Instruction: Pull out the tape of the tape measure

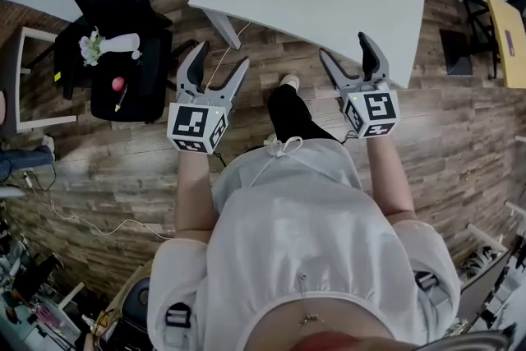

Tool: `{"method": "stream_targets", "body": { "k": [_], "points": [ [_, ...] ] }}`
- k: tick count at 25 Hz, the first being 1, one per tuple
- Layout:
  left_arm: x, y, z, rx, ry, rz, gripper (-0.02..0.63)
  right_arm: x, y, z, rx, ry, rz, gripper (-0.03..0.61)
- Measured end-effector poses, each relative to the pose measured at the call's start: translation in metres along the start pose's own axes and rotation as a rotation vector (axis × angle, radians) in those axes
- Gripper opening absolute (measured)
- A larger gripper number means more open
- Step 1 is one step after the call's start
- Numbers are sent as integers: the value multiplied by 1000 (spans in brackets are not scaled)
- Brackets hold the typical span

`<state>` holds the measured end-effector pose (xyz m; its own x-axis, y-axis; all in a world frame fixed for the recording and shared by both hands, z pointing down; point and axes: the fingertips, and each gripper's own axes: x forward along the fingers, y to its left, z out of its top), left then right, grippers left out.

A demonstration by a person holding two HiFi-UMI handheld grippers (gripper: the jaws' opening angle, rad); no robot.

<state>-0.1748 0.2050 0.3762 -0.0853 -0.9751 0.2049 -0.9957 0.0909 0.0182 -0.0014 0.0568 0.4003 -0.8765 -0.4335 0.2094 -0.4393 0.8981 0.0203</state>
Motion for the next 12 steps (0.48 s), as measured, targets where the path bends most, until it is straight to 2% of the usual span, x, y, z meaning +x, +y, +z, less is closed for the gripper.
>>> {"method": "stream_targets", "body": {
  "k": [6, 12],
  "points": [
    [92, 22, 1, 29, 52, -41, 350, 69, -56, -7, 19, 28, -4, 385],
    [196, 47, -18, 52, 169, -89, 350, 139, -119, -11, 65, 57, -24, 385]
  ]
}}
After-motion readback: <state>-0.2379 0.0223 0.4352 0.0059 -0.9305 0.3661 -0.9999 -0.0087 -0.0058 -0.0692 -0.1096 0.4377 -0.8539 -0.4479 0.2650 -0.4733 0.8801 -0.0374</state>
